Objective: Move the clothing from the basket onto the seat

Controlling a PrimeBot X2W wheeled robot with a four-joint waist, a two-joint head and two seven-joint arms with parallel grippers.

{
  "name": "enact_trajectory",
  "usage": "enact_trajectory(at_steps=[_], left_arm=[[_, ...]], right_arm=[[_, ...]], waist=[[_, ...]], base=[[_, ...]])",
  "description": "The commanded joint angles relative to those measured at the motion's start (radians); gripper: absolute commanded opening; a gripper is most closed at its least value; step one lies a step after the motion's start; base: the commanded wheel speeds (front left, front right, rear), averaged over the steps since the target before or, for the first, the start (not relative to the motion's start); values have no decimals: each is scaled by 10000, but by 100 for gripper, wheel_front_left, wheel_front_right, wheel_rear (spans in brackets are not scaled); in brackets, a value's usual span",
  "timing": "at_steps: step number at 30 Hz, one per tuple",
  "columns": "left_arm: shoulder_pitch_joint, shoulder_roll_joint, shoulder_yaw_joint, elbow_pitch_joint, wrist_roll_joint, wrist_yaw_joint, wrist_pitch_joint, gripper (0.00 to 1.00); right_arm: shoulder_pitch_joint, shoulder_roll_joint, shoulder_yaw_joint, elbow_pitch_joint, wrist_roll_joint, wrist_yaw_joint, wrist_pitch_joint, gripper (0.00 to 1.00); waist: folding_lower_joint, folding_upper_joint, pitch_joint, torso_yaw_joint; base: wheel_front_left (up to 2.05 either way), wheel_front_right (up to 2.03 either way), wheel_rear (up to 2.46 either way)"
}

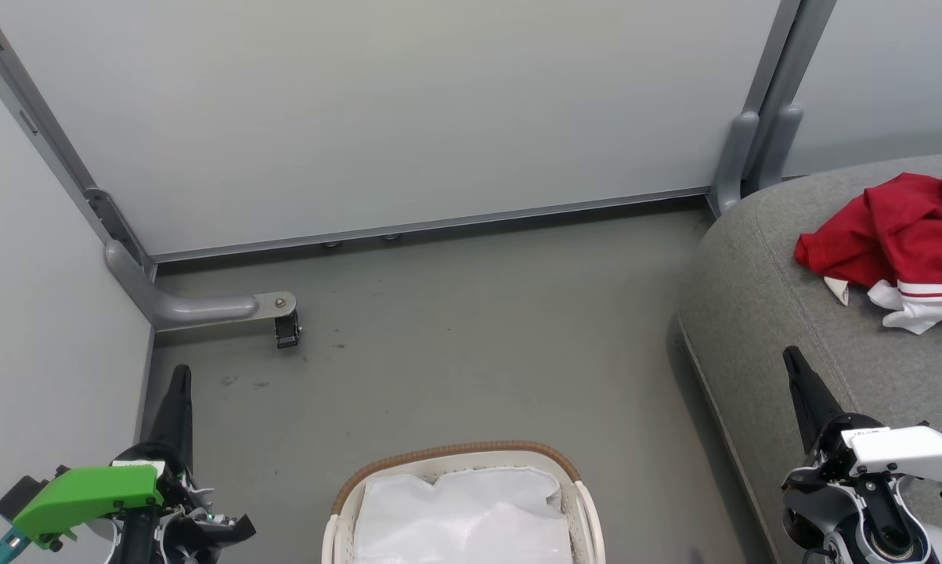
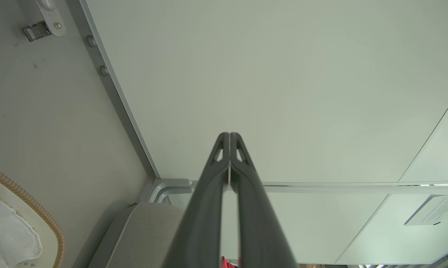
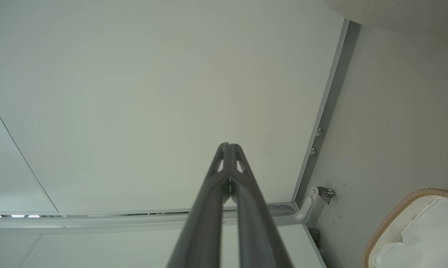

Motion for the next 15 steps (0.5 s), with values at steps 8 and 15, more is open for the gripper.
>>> enact_trajectory(at_steps=[8,15], left_arm=[[-111,62,24,-21,-34,-44,38,0],[-111,62,24,-21,-34,-44,37,0]], right_arm=[[101,-56,-17,-32,34,0,30,0],[101,-56,-16,-32,34,0,30,0]], waist=[[0,0,0,0],[0,0,0,0]], base=[[0,0,0],[0,0,0]])
